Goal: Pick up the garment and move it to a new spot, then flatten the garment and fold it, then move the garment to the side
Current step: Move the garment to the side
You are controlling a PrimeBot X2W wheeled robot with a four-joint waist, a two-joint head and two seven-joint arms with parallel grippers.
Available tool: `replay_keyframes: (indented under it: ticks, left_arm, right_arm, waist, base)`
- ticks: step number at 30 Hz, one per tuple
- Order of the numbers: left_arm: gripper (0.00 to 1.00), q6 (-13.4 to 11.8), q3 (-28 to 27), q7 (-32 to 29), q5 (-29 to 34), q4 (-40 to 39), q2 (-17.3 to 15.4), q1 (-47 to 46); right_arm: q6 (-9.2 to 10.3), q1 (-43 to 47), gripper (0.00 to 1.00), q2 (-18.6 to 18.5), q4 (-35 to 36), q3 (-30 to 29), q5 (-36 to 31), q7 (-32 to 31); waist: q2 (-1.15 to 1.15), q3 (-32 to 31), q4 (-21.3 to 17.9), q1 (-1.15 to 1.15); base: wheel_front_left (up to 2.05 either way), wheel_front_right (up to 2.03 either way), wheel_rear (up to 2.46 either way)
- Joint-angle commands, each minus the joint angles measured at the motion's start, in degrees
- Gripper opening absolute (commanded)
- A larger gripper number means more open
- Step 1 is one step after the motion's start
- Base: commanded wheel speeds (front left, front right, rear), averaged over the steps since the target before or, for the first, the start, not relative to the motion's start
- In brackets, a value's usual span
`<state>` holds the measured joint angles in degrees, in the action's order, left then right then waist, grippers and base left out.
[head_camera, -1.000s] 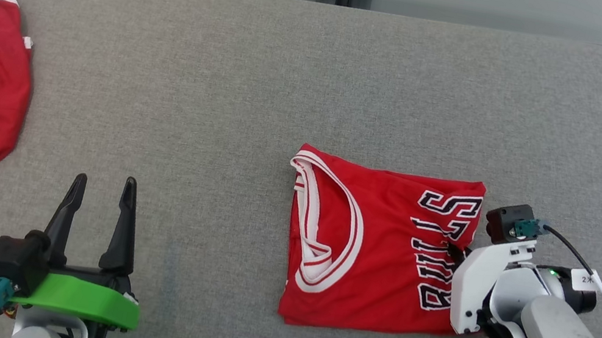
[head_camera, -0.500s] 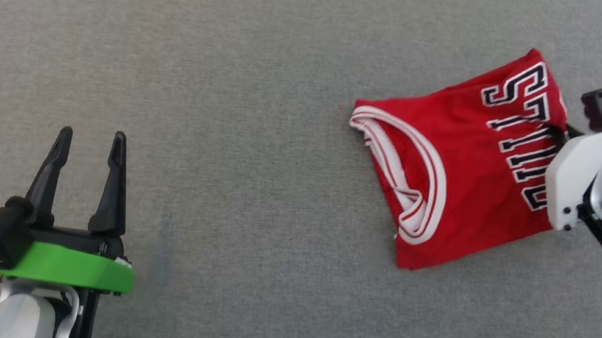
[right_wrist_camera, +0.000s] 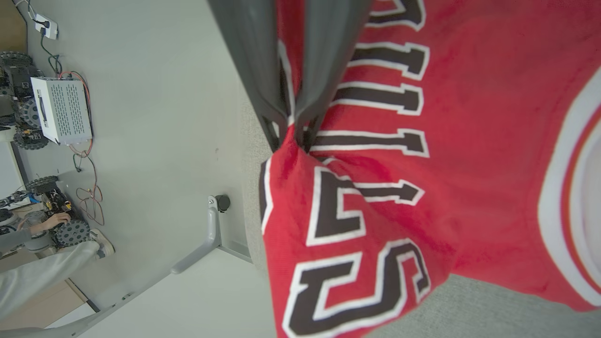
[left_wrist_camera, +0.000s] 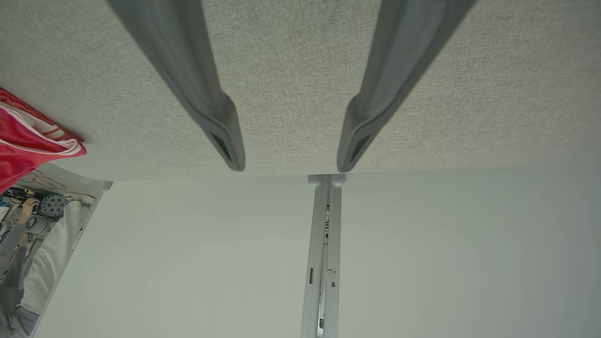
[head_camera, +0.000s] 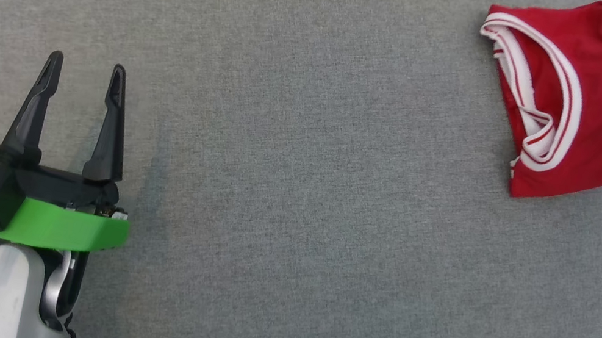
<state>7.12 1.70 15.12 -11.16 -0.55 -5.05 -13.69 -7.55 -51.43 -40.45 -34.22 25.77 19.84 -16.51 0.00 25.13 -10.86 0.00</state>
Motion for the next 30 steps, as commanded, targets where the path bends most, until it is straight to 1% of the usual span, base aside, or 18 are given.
replay_keyframes:
  ticks: [1,3,9,17,18,19,22,24,28,30]
  left_arm:
    - [1.0,0.4,0.2,0.0,0.1,-0.8,-1.0,-1.5]
    - [1.0,0.3,0.7,0.0,0.3,-1.7,-1.8,-2.4]
    - [1.0,0.4,1.5,0.0,-0.3,-3.7,-2.8,-4.6]
    - [1.0,0.4,2.3,0.0,-1.0,-3.9,-2.8,-6.2]
    - [1.0,0.4,2.5,0.0,-1.1,-3.8,-2.8,-6.3]
    - [1.0,0.4,2.6,0.0,-1.1,-3.7,-2.7,-6.4]
    - [1.0,0.4,2.7,0.0,-1.3,-3.4,-2.7,-6.2]
    - [1.0,0.4,2.5,0.0,-1.3,-3.0,-2.5,-5.6]
    - [1.0,0.4,2.0,0.0,-1.5,-1.9,-2.0,-4.1]
    - [1.0,0.4,1.7,0.0,-1.5,-1.3,-1.6,-3.3]
  right_arm:
    - [0.12,-1.0,0.0,-0.6,-0.6,-0.9,-0.7,1.0]
    - [0.12,-1.4,0.0,-1.7,-1.6,-2.4,-1.4,2.1]
    - [0.12,-1.5,0.0,-3.4,-5.2,-7.2,-4.0,6.3]
    - [0.12,-0.9,0.0,-2.4,-10.7,-14.4,-8.2,9.1]
    - [0.12,-0.9,0.29,-2.2,-11.0,-15.1,-8.9,9.7]
    - [0.12,-0.7,1.0,-2.0,-11.4,-16.1,-9.7,10.8]
    - [0.12,-0.4,1.0,-1.4,-12.1,-17.7,-11.9,12.9]
    - [0.12,-0.3,1.0,-0.4,-12.5,-18.5,-13.2,13.7]
    - [0.12,0.7,1.0,1.5,-12.7,-20.2,-14.9,15.7]
    - [0.12,1.5,1.0,2.7,-12.4,-21.1,-14.6,17.5]
  waist:
    - [0.0,5.2,-1.6,0.0]
    - [0.0,7.0,-1.3,0.0]
    - [0.0,11.0,0.2,0.0]
    - [0.0,12.6,1.9,0.0]
    - [0.0,12.6,2.0,0.0]
    - [0.0,12.4,2.3,0.0]
    - [0.0,11.7,2.7,0.0]
    - [0.0,10.8,2.8,0.0]
    - [0.0,7.6,3.1,0.0]
    - [0.0,5.5,3.4,0.0]
  base:
    - [0.0,0.0,0.0]
    - [0.0,0.0,0.0]
    - [0.0,0.0,0.0]
    - [0.0,0.0,0.0]
    - [0.0,0.0,0.0]
    - [0.0,0.0,0.0]
    - [0.0,0.0,0.0]
    - [0.0,0.0,0.0]
    - [0.0,0.0,0.0]
    - [0.0,0.0,0.0]
